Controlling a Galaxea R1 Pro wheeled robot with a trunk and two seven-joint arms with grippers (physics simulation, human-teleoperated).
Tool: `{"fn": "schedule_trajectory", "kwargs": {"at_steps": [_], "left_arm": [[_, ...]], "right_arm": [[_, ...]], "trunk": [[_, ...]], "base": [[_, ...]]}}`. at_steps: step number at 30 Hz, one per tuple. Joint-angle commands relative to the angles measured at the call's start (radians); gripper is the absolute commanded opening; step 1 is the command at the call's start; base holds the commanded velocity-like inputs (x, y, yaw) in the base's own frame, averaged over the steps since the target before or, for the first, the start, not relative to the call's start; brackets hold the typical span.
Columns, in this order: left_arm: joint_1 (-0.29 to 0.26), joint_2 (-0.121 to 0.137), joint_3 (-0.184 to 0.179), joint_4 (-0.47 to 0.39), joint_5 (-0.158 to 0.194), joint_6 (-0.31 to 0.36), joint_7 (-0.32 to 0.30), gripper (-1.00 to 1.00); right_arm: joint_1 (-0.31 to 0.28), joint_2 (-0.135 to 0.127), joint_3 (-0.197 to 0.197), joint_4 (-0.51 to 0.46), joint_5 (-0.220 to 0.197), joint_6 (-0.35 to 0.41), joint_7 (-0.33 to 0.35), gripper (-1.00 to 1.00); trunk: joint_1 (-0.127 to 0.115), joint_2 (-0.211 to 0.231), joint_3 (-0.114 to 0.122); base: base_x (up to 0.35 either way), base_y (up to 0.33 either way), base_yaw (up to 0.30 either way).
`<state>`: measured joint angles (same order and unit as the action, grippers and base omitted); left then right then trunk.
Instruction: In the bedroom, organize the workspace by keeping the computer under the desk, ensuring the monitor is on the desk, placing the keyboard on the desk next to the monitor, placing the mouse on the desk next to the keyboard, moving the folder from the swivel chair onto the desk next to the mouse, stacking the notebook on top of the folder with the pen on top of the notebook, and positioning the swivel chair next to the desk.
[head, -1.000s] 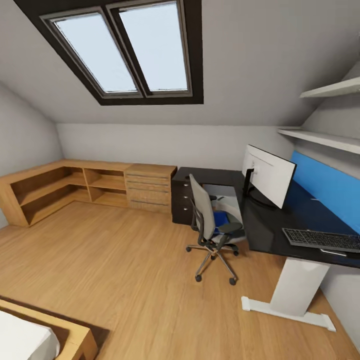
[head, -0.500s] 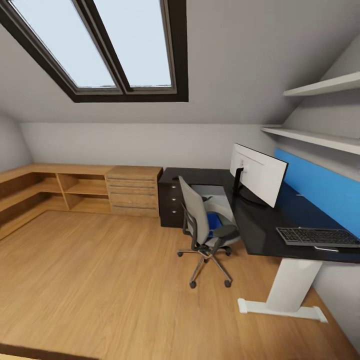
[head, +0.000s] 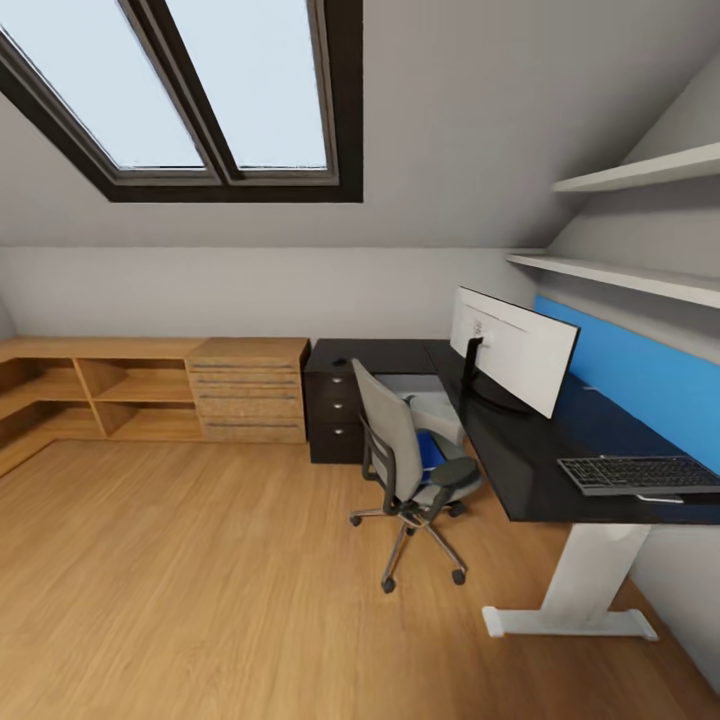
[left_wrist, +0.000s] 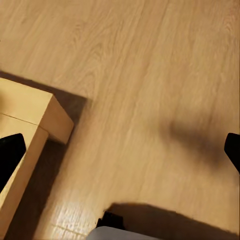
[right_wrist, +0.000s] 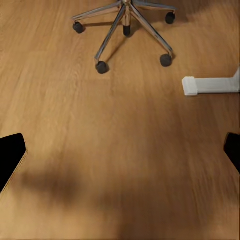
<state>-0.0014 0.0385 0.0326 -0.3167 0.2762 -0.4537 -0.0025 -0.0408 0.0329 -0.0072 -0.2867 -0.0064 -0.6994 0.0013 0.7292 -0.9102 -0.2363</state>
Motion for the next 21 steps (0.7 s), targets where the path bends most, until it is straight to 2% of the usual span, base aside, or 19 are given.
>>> {"fn": "schedule_trajectory", "kwargs": {"at_steps": [1, 5, 12, 21], "left_arm": [[0.0, 0.0, -0.002, -0.001, 0.0, -0.002, 0.0, 1.0], [0.0, 0.0, -0.014, -0.001, 0.0, -0.001, 0.0, 1.0], [0.0, 0.001, -0.018, -0.027, 0.002, -0.002, 0.002, 1.0], [0.0, 0.0, -0.019, -0.044, 0.005, 0.005, 0.009, 1.0]], "right_arm": [[-0.001, 0.0, -0.001, 0.001, 0.0, -0.003, 0.0, 1.0], [-0.001, 0.0, -0.001, 0.001, 0.0, -0.002, 0.0, 1.0], [-0.001, -0.001, -0.001, 0.001, 0.001, -0.006, 0.001, 1.0], [-0.001, -0.002, 0.0, 0.001, 0.001, -0.006, 0.001, 1.0]], "trunk": [[0.001, -0.001, -0.001], [0.001, -0.001, -0.001], [0.001, -0.001, -0.001], [0.035, -0.064, -0.029]], "base": [[0.268, 0.228, -0.01], [0.27, 0.195, -0.005], [0.052, 0.033, -0.001], [0.005, 0.003, 0.0]]}}
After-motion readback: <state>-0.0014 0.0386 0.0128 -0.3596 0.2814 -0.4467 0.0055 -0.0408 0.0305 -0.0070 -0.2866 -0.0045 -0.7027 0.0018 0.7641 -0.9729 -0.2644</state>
